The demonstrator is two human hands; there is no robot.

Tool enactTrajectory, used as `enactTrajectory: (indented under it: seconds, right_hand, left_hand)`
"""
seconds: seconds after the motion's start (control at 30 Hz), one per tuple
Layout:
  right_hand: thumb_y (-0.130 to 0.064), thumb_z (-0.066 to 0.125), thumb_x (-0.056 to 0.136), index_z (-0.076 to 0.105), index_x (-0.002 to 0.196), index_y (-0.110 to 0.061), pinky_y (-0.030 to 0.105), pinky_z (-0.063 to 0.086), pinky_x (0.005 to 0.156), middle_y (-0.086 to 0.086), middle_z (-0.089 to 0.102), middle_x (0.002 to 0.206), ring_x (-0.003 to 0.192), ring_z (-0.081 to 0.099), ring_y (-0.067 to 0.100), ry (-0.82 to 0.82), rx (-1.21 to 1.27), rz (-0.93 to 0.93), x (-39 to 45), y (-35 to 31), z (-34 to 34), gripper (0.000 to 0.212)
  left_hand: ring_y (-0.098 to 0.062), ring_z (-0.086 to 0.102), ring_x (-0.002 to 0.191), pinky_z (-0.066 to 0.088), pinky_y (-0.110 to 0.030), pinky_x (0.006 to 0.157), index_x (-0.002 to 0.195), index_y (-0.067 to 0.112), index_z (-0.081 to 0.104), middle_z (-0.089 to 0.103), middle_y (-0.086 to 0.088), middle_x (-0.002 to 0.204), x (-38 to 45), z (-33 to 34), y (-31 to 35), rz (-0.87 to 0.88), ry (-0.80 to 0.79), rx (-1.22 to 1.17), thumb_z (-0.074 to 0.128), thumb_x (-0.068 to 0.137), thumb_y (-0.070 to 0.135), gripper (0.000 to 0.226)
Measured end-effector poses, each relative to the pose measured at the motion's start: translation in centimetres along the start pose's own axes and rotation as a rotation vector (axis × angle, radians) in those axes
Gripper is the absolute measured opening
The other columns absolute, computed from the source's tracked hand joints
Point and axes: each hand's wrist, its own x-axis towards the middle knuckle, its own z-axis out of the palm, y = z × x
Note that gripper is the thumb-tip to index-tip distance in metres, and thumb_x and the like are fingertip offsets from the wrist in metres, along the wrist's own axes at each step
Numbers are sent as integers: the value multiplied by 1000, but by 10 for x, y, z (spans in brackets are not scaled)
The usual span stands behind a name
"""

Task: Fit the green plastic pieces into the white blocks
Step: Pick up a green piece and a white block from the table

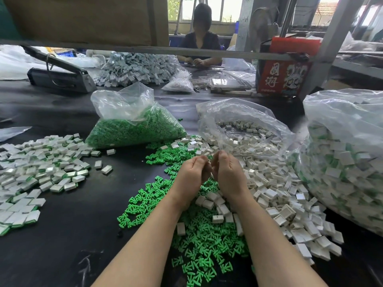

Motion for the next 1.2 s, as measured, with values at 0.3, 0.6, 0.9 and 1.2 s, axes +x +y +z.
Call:
enactTrajectory:
  seconds: [0.3, 0.6, 0.9, 1.2]
  right_hand:
    - [-29, 31, 101, 44, 90, -27, 27, 29, 48, -3, 57, 65, 57, 52, 12, -84, -439, -263, -8, 1, 3, 17]
    - [-22, 33, 103, 52, 90, -13, 36, 40, 66, 6, 60, 79, 72, 54, 21, -207, -463, -197, -8, -1, 0, 24]
    - [-25, 29, 103, 57, 99, -11, 32, 33, 70, 7, 60, 88, 79, 50, 20, -201, -529, -139, -8, -1, 2, 32]
    - [-26, 29, 101, 46, 79, -21, 32, 32, 68, -3, 51, 75, 75, 49, 19, -213, -571, -135, -8, 2, 2, 28]
  left_hand:
    - [5, 59, 65, 44, -13, 65, 75, 19, 62, 64, 10, 69, 2, 0, -4, 129, 109, 183, 41, 104, 15, 36]
    - [13, 55, 61, 39, -5, 60, 75, 26, 58, 59, 14, 72, 2, -6, -6, 160, 66, 382, 39, 105, 17, 37]
    - [2, 54, 71, 39, -8, 63, 79, 29, 55, 60, 13, 77, 3, -7, -7, 166, 89, 499, 38, 106, 22, 32]
    - [-3, 56, 74, 44, -19, 71, 77, 27, 57, 61, 10, 78, 5, -11, -5, 144, -1, 485, 39, 105, 20, 34]
